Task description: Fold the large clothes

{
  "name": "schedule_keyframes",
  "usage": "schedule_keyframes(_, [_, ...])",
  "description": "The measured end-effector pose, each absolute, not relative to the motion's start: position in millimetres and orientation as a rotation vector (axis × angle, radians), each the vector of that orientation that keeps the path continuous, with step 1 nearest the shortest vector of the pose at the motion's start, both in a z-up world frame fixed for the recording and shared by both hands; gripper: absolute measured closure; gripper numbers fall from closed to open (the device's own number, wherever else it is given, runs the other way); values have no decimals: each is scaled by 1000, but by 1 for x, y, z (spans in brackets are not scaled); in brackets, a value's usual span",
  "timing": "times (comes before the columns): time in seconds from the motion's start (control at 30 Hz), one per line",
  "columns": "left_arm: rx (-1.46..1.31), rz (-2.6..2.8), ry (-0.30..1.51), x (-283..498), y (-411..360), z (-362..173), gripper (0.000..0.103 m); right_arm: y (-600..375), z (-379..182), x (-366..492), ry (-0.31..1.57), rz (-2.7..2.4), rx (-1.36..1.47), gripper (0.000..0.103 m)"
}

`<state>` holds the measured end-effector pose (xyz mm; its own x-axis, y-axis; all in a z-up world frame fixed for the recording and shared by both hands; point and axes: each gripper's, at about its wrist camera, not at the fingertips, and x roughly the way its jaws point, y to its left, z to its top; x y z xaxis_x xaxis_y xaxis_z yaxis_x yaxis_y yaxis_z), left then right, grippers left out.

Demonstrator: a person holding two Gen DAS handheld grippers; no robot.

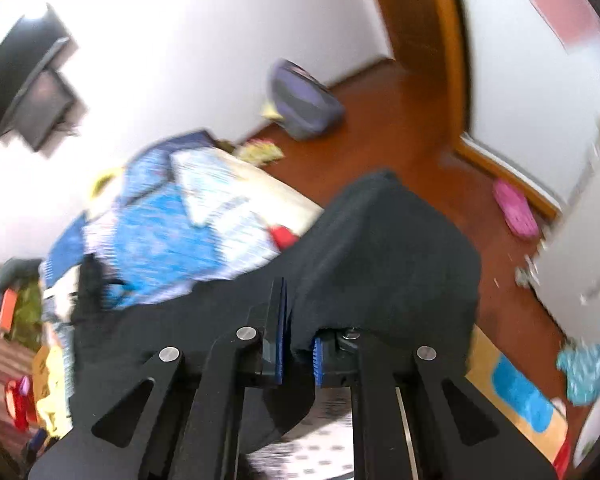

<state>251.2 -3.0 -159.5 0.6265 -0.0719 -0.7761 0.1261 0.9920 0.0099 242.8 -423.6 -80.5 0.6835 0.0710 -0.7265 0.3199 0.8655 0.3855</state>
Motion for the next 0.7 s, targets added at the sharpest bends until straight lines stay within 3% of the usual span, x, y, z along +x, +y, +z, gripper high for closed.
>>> schedule_keyframes(0.13, [44, -108, 872, 244, 10, -154, 25, -370, -38, 251, 755, -3, 434, 94])
schedule_keyframes(0.33, [19, -107, 850, 233, 28, -147, 25, -280, -17, 264, 759, 199, 308, 95])
schedule_keyframes(0.7, [-38, -83, 853, 214, 69, -150, 25, -135, -86, 269, 1001, 477, 140, 95])
